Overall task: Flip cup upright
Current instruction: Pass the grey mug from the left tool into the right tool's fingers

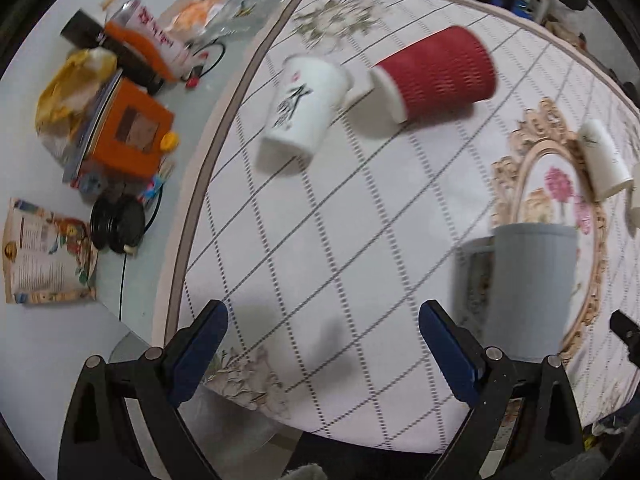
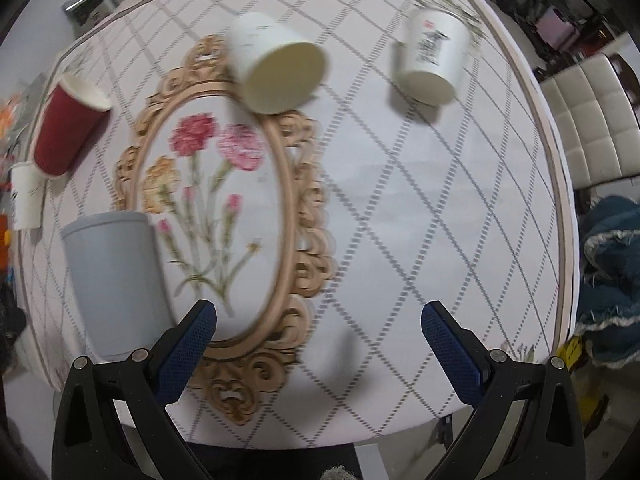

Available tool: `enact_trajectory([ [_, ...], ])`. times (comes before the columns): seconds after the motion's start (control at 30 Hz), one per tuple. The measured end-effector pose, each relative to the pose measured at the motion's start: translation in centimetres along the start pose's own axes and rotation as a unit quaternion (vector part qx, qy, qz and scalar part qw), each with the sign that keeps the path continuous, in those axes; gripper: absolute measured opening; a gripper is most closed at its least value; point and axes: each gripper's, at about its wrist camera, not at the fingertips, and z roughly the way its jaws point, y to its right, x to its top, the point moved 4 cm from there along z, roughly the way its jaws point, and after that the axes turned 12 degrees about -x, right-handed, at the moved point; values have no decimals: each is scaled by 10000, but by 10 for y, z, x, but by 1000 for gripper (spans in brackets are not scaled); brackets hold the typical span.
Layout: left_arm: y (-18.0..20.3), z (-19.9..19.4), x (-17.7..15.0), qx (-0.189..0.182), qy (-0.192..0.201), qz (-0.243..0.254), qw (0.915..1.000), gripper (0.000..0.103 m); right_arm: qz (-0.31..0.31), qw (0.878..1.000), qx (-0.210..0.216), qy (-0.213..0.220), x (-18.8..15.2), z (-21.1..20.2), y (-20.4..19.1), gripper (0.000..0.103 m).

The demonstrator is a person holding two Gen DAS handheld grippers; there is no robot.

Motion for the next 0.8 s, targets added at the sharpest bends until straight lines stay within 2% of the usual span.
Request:
enact_trajectory([
  [0.43,-27,13,-5,-67,52,45,10000,97,-729,9960,506,47,-1,-41,-101,103],
  [0.63,-36,20,-4,-14,127,134,9998,97,-1005,9933,553,-134,12,-33,-139,103],
  [0.8,-47,30,-1,-205,33,10,9998,101,-1170,9909,536,-397,14,-19,-161,98],
])
